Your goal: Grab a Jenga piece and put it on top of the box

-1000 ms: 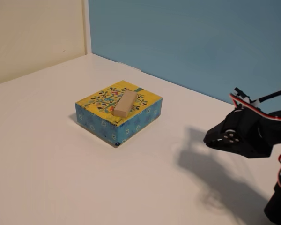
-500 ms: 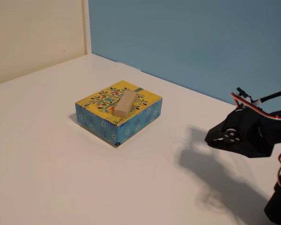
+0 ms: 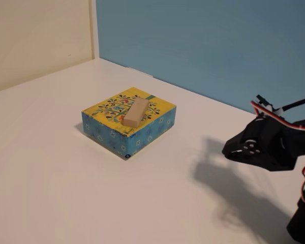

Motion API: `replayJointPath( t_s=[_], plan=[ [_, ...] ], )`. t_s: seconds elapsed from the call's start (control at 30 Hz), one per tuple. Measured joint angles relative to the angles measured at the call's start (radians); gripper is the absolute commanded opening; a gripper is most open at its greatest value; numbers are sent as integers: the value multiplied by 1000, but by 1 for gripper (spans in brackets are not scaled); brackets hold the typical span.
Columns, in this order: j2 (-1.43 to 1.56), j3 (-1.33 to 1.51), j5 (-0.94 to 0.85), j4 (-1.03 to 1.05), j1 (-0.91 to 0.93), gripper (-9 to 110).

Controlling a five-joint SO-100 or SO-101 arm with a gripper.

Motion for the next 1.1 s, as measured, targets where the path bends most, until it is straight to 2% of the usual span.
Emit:
replayJointPath(
  t_s=[1.1],
  plan=[
    [0,0,0,0,-14,0]
  ],
)
